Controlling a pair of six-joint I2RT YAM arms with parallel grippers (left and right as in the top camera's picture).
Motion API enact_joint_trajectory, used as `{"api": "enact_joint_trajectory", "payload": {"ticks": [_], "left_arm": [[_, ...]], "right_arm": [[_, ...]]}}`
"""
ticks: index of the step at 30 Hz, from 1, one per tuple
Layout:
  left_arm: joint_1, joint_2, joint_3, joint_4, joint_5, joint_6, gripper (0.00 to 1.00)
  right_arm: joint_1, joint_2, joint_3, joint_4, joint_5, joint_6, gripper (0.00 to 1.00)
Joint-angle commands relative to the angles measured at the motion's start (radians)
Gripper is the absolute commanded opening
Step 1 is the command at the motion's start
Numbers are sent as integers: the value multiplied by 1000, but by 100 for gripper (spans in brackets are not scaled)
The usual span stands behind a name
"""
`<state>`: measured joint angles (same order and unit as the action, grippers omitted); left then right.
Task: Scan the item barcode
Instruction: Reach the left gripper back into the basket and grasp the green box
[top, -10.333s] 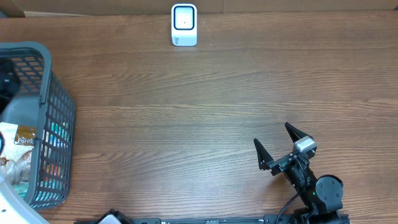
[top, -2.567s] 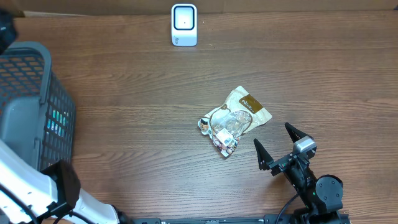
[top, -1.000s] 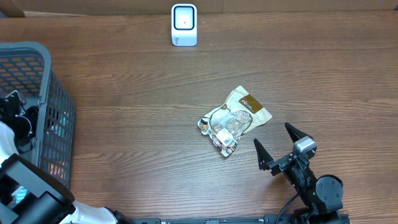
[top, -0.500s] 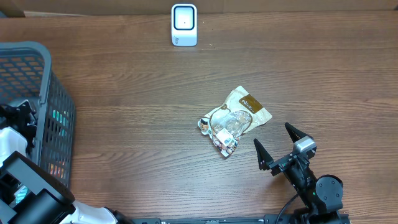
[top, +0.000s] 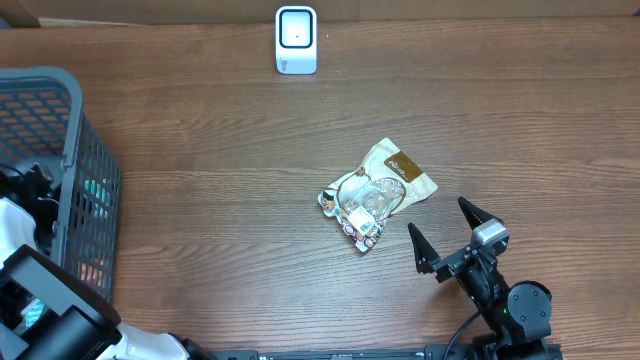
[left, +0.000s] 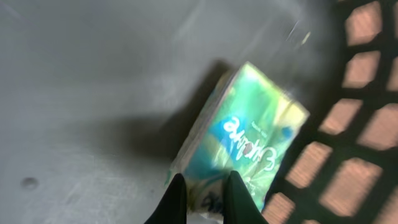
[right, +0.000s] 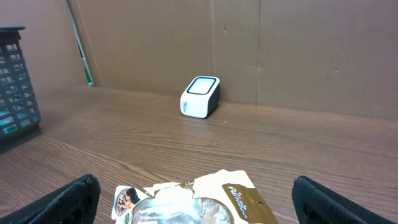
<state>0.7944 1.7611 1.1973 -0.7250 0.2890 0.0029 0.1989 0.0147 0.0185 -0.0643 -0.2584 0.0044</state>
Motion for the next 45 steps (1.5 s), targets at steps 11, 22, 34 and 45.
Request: {"api": "enact_joint_trajectory", "payload": {"ticks": [11, 22, 34, 45], "left_arm": [[4, -257, 415, -135, 5, -226, 4], [4, -144, 267, -209, -56, 0, 67], [1, 151, 224, -216, 62, 230, 70], [-4, 339, 224, -178, 150, 230, 52]], "right_arm": [[4, -12, -11, 5, 2, 3, 100], [4, -12, -11, 5, 2, 3, 100], [4, -12, -11, 5, 2, 3, 100], [4, -12, -11, 5, 2, 3, 100]]}}
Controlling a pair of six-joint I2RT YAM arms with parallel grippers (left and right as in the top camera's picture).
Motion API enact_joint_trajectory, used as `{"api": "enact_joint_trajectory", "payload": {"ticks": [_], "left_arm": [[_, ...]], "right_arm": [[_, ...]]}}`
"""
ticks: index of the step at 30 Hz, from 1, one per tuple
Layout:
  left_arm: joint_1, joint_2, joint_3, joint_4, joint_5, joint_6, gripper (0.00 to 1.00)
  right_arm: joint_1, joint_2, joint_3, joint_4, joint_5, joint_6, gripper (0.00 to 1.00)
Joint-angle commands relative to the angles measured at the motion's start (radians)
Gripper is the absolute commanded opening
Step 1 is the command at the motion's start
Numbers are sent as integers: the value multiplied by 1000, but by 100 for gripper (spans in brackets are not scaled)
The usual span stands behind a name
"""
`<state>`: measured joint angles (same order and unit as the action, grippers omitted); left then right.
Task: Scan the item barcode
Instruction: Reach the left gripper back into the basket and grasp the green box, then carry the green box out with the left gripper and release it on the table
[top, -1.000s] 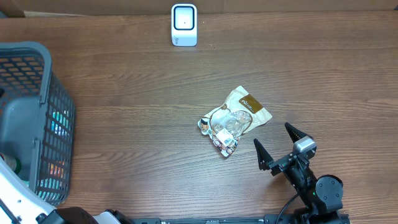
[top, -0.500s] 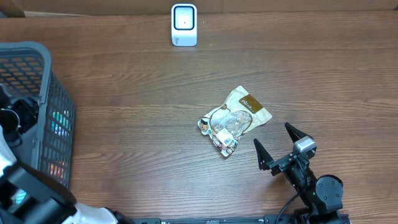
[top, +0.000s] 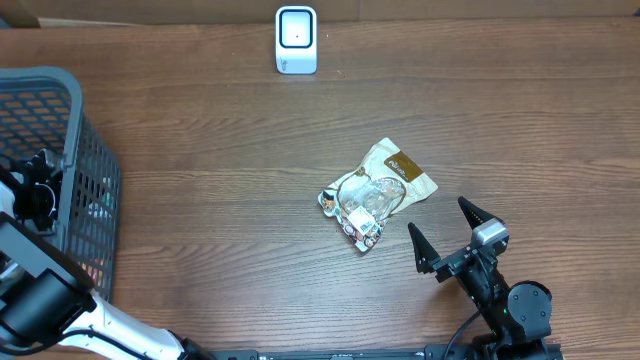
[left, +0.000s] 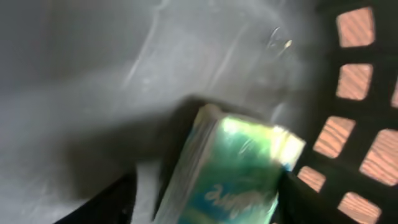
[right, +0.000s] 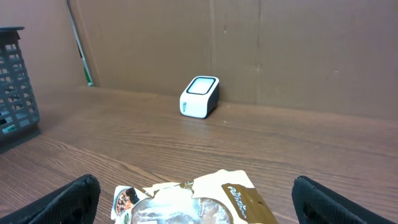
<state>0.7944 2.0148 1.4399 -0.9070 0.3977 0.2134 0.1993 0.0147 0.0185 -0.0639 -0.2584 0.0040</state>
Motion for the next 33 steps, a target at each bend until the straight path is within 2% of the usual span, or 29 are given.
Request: {"api": "enact_joint_trajectory", "payload": {"ticks": [1, 2, 5, 11, 16, 23, 28, 31, 33], "left_arm": [[-4, 90, -19, 6, 41, 19, 43], [-4, 91, -19, 6, 42, 19, 31], [-3, 90, -18, 6, 41, 19, 5], [1, 64, -3, -37, 40, -20, 4], [28, -44, 66, -87, 40, -166, 4], [74, -326, 208, -117, -20, -420, 4], [69, -534, 258, -90, -164, -466, 4], [68, -645, 263, -84, -131, -521, 4], [53, -689, 263, -77, -35, -534, 4]], "right_arm": [[3, -12, -11, 5, 2, 4, 100], [3, -12, -11, 5, 2, 4, 100], [3, -12, -11, 5, 2, 4, 100], [3, -12, -11, 5, 2, 4, 100], [3, -12, -11, 5, 2, 4, 100], [3, -12, -11, 5, 2, 4, 100], [3, -12, -11, 5, 2, 4, 100], [3, -12, -11, 5, 2, 4, 100], [3, -12, -11, 5, 2, 4, 100]]}}
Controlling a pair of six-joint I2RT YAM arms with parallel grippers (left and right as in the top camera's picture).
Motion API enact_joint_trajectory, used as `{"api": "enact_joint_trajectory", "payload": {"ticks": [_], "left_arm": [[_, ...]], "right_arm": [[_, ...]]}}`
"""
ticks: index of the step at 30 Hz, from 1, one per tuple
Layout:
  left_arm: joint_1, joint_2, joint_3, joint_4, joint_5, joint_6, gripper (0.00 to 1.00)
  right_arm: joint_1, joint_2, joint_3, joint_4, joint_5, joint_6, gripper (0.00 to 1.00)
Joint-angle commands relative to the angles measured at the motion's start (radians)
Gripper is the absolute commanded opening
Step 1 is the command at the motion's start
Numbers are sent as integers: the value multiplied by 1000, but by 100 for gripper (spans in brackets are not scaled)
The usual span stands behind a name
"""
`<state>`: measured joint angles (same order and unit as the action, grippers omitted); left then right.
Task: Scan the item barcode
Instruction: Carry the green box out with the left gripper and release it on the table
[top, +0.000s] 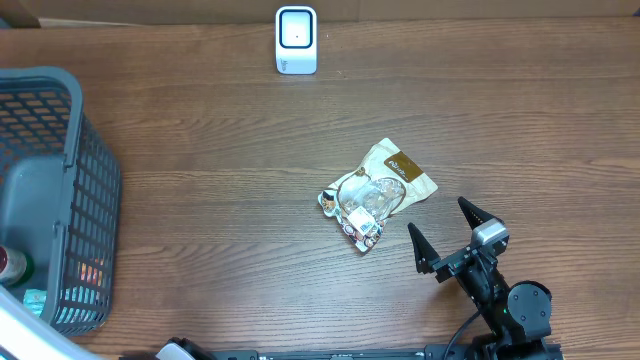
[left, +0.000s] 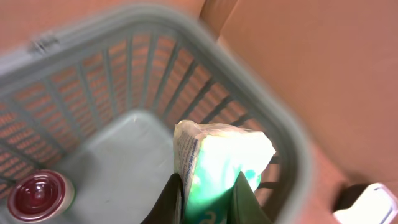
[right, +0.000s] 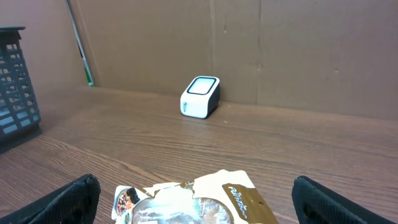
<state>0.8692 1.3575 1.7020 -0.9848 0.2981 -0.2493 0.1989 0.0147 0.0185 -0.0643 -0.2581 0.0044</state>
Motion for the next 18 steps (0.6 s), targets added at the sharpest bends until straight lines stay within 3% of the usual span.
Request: {"api": "enact_joint_trajectory", "payload": {"ticks": [1, 4, 6, 12, 18], "left_arm": [[-35, -53, 1, 2, 130, -57, 4], [-128, -101, 1, -11, 285, -3, 4], [-243, -115, 1, -54, 293, 37, 4], [-634, -91, -43, -171, 94, 73, 4], [-925, -1, -192, -104, -23, 4, 4]], "right_arm": [[4, -12, -11, 5, 2, 3, 100], [4, -12, -11, 5, 2, 3, 100], [4, -12, -11, 5, 2, 3, 100], [4, -12, -11, 5, 2, 3, 100], [4, -12, -11, 5, 2, 3, 100]]}}
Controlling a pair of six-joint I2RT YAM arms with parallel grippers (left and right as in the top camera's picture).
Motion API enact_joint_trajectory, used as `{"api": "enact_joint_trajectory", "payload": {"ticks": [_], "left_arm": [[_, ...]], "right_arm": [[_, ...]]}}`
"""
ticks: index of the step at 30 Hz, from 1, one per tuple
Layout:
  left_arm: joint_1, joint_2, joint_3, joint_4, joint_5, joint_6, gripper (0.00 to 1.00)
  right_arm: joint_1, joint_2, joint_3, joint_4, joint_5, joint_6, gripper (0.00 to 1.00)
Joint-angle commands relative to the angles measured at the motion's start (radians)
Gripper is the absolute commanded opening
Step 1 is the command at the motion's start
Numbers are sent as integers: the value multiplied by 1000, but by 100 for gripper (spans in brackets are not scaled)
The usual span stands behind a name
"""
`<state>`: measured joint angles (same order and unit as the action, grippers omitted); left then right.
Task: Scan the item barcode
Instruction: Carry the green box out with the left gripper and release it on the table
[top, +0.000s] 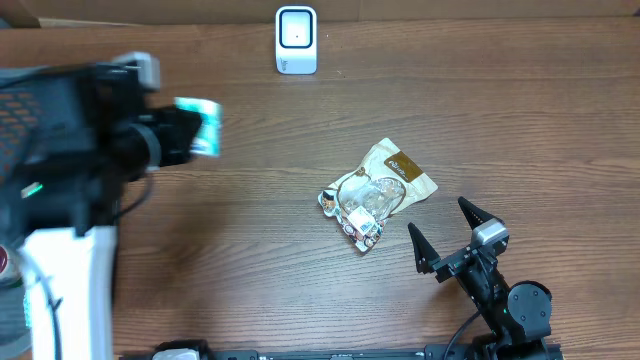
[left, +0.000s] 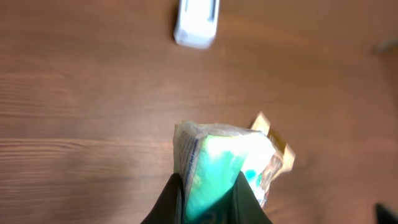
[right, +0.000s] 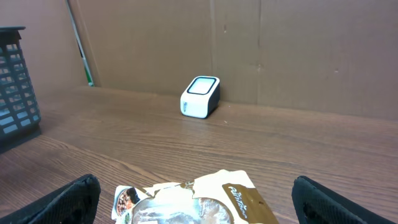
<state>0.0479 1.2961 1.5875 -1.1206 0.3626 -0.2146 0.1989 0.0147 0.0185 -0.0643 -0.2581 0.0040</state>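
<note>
My left gripper (top: 188, 135) (left: 208, 194) is shut on a green tissue packet (top: 203, 127) (left: 219, 158), held in the air over the table's left half. The white barcode scanner (top: 296, 40) (left: 196, 23) (right: 200, 96) stands at the far edge, up and to the right of the packet. A brown and white snack pouch (top: 378, 194) (right: 205, 199) lies mid-table; in the left wrist view only a corner of the pouch (left: 278, 148) shows past the packet. My right gripper (top: 437, 218) (right: 195, 182) rests open near the front edge, just short of the pouch.
The grey mesh basket (top: 18, 112) (right: 15, 87) stands at the left edge, mostly covered by my left arm in the overhead view. A cardboard wall (right: 280, 50) runs behind the scanner.
My left gripper was over the basket with the packet in it. Now it holds the packet out over the table, right of the basket. The right arm has not moved.
My left gripper was down inside the basket with its fingers at the green packet. Then it stood wide around the packet on the basket floor. Later it held the packet above the basket, and now over the table, with the scanner ahead.
</note>
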Motion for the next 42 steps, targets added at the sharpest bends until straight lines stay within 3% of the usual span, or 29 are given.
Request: {"api": "enact_joint_trajectory", "payload": {"ticks": [1, 6, 17, 18, 19, 21, 24, 28, 35, 37, 39, 42], "left_arm": [[-135, 81, -106, 56, -92, -37, 4], [-240, 214, -239, 209, -100, -128, 4], [-336, 527, -303, 464, 3, -141, 4], [-336, 536, -303, 480, 9, -153, 16], [-335, 545, -303, 502, 20, -171, 48], [-331, 547, -303, 528, 36, -175, 80], [-327, 540, -282, 528, 39, -175, 98], [-307, 504, -168, 397, 39, -163, 100], [-195, 414, 224, 3, 38, -28, 100], [-151, 393, 314, -67, 40, -24, 100], [-95, 369, 394, -138, 65, 52, 100], [18, 337, 495, -261, 61, 85, 89]], "right_arm": [[4, -12, -11, 5, 2, 4, 100], [4, -12, -11, 5, 2, 3, 100], [4, -12, -11, 5, 2, 4, 100], [4, -12, -11, 5, 2, 4, 100], [4, -12, -11, 5, 2, 4, 100], [4, -12, -11, 5, 2, 4, 100], [4, -12, -11, 5, 2, 4, 100], [4, -12, -11, 5, 2, 3, 100], [4, -12, -11, 5, 2, 4, 100], [4, -12, -11, 5, 2, 4, 100], [4, -12, -11, 5, 2, 4, 100], [4, -12, -11, 5, 2, 4, 100]]}}
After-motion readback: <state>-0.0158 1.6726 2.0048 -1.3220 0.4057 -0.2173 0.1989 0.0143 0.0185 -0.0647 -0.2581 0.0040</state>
